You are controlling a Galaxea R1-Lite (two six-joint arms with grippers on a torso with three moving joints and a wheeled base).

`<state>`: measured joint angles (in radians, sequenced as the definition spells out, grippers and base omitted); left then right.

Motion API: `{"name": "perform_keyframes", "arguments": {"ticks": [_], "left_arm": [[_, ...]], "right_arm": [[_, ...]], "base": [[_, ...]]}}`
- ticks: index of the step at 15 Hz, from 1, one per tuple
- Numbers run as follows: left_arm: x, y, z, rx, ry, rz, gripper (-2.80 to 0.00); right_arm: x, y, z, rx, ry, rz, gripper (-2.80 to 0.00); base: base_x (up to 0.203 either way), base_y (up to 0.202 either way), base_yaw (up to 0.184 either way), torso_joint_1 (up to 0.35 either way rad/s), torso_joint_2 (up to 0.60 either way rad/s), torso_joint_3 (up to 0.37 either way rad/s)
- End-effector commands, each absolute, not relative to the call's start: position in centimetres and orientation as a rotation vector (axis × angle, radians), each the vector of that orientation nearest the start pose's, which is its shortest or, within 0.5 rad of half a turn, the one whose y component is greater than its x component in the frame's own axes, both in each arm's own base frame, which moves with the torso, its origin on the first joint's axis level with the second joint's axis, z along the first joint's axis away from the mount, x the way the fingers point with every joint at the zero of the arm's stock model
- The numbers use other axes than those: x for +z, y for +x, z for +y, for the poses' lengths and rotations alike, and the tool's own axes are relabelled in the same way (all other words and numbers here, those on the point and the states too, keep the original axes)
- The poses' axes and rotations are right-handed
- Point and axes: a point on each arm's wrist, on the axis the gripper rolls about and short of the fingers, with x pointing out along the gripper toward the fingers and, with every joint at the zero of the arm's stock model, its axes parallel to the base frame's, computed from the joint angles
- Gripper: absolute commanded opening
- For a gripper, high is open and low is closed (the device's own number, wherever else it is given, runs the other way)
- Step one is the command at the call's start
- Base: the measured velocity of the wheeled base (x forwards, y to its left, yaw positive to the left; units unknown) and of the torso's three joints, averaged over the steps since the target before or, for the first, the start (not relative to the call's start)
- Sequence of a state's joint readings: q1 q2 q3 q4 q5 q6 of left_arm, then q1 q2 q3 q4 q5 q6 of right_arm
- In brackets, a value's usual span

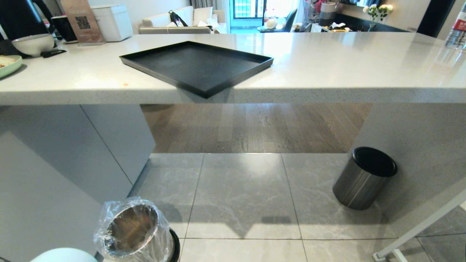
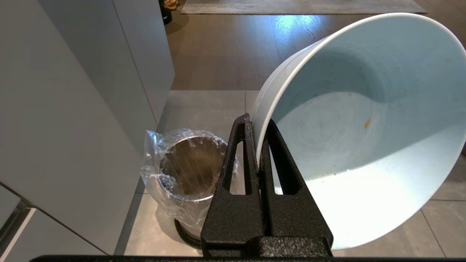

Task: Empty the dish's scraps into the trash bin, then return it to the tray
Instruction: Put the bowl back to the table

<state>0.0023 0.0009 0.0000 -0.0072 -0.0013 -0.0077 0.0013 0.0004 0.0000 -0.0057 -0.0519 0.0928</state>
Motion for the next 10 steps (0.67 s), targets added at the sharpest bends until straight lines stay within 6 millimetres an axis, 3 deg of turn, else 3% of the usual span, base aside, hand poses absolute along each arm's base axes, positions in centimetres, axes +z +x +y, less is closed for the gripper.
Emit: {"name": "perform_keyframes", "arguments": {"ticks": [1, 10], "left_arm": [[7.63, -2.27, -0.01, 0.002, -0.008, -0.006, -2.8], [7.63, -2.27, -0.01, 0.002, -0.009, -0.006, -2.8]], "right_arm": [[7.61, -2.28, -0.12, -0.05, 0.094, -0.008, -2.8], [7.63, -2.28, -0.12, -0.052, 0.094, -0.01, -2.8]], "base": [[0.0, 0.0, 0.0, 0.0, 0.0, 0.0], [0.0, 0.0, 0.0, -0.001, -0.03, -0.029]]}}
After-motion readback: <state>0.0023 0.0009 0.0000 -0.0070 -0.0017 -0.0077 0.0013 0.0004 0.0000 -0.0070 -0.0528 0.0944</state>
